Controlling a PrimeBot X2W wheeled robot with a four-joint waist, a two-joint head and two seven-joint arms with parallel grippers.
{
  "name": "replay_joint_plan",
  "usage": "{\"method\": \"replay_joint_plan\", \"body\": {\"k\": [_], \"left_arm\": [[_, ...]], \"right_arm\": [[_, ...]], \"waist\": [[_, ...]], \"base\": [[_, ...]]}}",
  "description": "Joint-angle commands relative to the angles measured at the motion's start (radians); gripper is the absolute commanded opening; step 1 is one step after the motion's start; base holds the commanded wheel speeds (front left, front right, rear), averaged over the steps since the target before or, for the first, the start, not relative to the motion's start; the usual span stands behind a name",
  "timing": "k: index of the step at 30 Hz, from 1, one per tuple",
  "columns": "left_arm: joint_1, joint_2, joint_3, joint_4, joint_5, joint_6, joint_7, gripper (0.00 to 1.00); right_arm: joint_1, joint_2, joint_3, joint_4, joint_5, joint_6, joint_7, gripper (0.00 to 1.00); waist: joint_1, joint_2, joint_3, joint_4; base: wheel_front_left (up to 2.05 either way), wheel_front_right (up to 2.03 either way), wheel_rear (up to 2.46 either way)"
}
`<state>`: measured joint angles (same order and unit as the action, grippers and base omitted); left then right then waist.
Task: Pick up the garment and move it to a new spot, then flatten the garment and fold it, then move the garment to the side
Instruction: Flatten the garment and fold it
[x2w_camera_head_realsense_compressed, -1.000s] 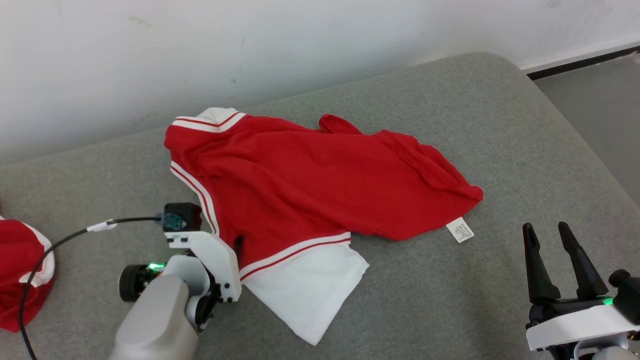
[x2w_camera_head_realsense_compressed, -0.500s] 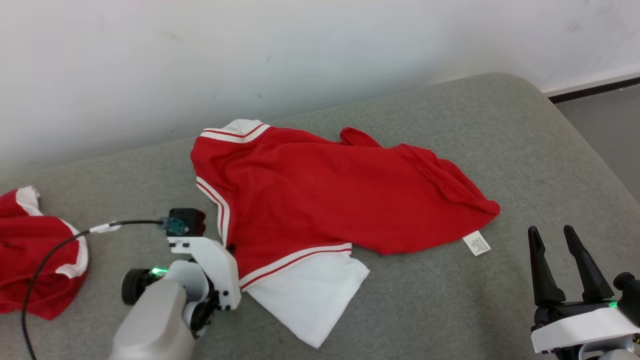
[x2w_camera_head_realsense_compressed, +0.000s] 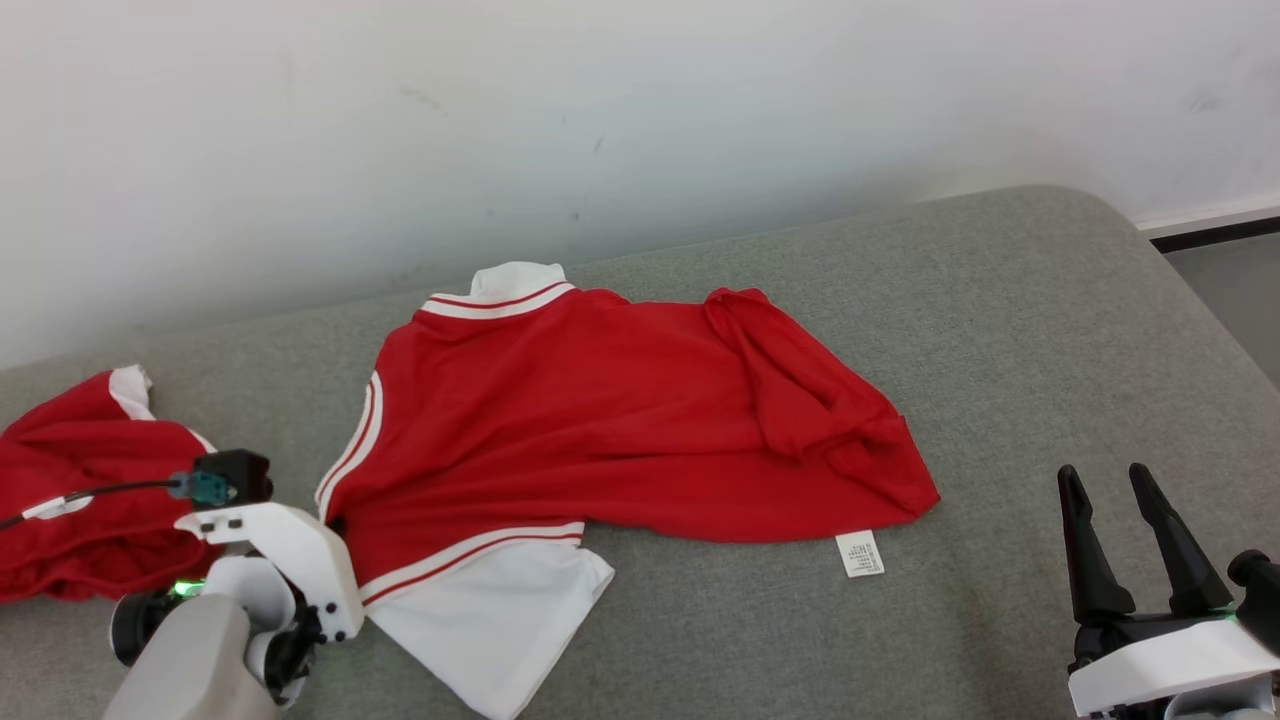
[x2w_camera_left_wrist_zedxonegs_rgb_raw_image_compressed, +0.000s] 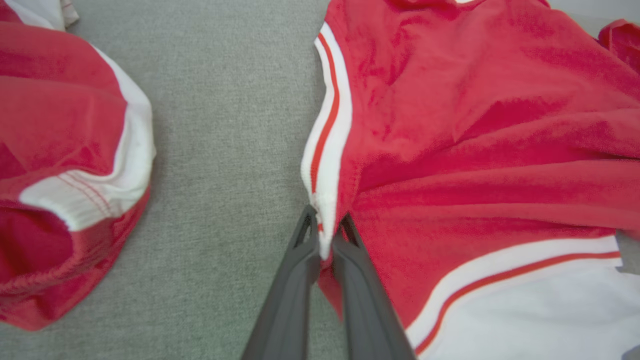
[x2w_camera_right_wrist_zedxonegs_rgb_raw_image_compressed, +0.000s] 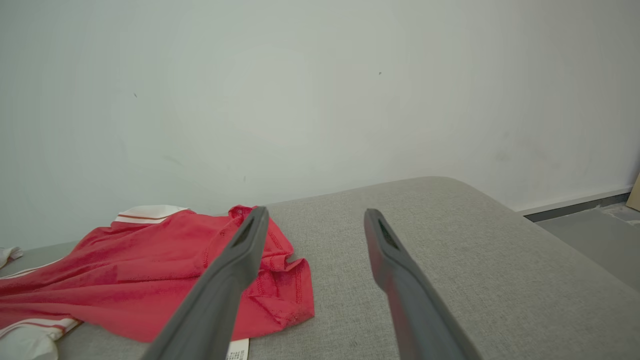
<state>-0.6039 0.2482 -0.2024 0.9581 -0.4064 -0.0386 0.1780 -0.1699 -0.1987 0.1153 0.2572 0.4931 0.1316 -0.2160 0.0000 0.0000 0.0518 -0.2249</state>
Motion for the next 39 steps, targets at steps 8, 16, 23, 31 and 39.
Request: {"method": "replay_joint_plan", "body": {"k": [8, 16, 23, 31, 39], "left_arm": [[0.036, 0.004, 0.017, -0.019, -0.030, -0.021, -0.119, 1.00], [0.116, 0.018, 0.030, -0.190, -0.024, -0.012, -0.310, 1.00], [0.312, -0.018, 0.060, -0.465, -0.006, 0.064, -0.432, 1.00], [0.533, -0.092, 0.097, -0.721, 0.037, 0.106, -0.442, 1.00], [0.608, -0.152, 0.114, -0.795, 0.081, 0.092, -0.443, 1.00]], "right_arm": [[0.027, -0.004, 0.003, 0.001, -0.010, -0.002, 0.014, 1.00], [0.052, -0.004, 0.011, -0.013, -0.017, -0.002, 0.015, 1.00], [0.076, -0.001, 0.004, -0.044, -0.035, -0.002, -0.017, 1.00], [0.102, 0.014, -0.018, -0.069, -0.084, -0.002, -0.042, 1.00], [0.125, 0.028, -0.035, -0.067, -0.116, -0.002, -0.048, 1.00]], "waist": [[0.0000, 0.0000, -0.015, 0.005], [0.0000, 0.0000, -0.053, 0.044], [0.0000, 0.0000, -0.068, 0.083], [0.0000, 0.0000, -0.074, 0.109], [0.0000, 0.0000, -0.068, 0.118]], "base": [[0.00, 0.00, 0.00], [0.00, 0.00, 0.00], [0.00, 0.00, 0.00], [0.00, 0.00, 0.00], [0.00, 0.00, 0.00]]}}
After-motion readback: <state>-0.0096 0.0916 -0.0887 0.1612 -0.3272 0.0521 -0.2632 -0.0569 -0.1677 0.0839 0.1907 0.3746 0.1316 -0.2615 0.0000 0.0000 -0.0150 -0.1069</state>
